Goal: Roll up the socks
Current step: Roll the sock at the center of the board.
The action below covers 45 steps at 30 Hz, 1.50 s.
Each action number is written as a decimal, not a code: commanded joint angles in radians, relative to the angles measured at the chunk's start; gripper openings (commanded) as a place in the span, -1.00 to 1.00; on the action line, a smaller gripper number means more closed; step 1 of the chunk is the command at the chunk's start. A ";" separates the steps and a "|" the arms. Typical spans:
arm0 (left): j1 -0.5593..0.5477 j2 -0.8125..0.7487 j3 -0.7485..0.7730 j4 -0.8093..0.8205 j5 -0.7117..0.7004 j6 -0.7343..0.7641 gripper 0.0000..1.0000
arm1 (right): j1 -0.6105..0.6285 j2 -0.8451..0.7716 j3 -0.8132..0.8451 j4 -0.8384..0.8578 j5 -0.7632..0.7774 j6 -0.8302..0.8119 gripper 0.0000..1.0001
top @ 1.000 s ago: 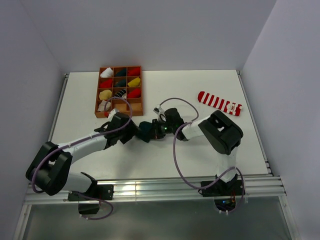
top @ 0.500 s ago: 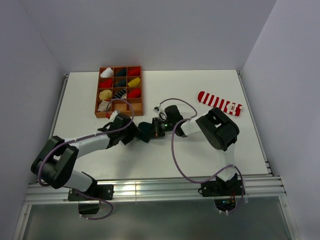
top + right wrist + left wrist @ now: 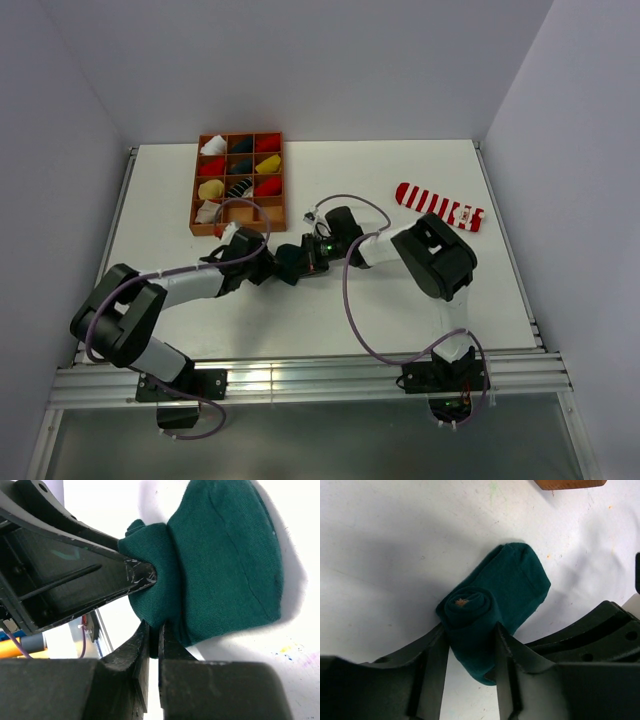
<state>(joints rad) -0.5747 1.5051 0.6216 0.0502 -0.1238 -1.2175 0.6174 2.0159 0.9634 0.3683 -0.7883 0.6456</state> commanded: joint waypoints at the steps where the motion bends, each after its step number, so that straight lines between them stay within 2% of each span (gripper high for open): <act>1: -0.004 0.058 -0.033 -0.061 -0.008 0.019 -0.17 | 0.011 0.003 -0.025 -0.186 0.115 -0.086 -0.69; 2: -0.002 0.064 -0.028 -0.068 -0.010 0.030 -0.36 | 0.013 -0.014 -0.041 -0.178 0.144 -0.093 -0.61; 5: -0.002 0.089 -0.008 -0.101 -0.007 0.056 -0.38 | 0.028 -0.112 -0.072 -0.167 0.207 -0.121 -0.39; 8: -0.004 0.113 0.012 -0.130 0.009 0.070 -0.39 | 0.067 -0.250 -0.115 -0.175 0.377 -0.185 -0.26; 9: -0.004 0.122 0.020 -0.133 0.013 0.073 -0.39 | 0.083 -0.285 -0.136 -0.177 0.500 -0.219 -0.24; 14: -0.004 0.124 0.038 -0.154 0.035 0.088 -0.40 | 0.215 -0.453 -0.201 -0.146 0.861 -0.345 -0.15; 18: -0.004 0.115 0.066 -0.187 0.032 0.104 -0.40 | 0.341 -0.467 -0.210 -0.102 1.061 -0.451 -0.11; 26: -0.004 0.113 0.082 -0.205 0.039 0.119 -0.40 | 0.476 -0.372 -0.134 -0.055 1.233 -0.606 -0.04; 31: -0.005 0.119 0.086 -0.205 0.049 0.121 -0.40 | 0.519 -0.289 -0.100 -0.020 1.261 -0.685 -0.03; 41: -0.010 0.126 0.095 -0.197 0.072 0.130 -0.40 | 0.535 -0.138 -0.051 -0.002 1.308 -0.709 -0.08; 44: -0.011 0.122 0.093 -0.200 0.067 0.128 -0.39 | 0.535 -0.108 -0.052 -0.006 1.302 -0.695 -0.34; 45: -0.011 0.116 0.092 -0.196 0.069 0.127 -0.39 | 0.532 -0.103 -0.052 -0.011 1.301 -0.684 -0.66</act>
<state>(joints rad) -0.5743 1.5887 0.7322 -0.0120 -0.0788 -1.1366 1.1522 1.8675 0.8852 0.3313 0.5293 -0.0586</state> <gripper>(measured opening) 0.339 0.260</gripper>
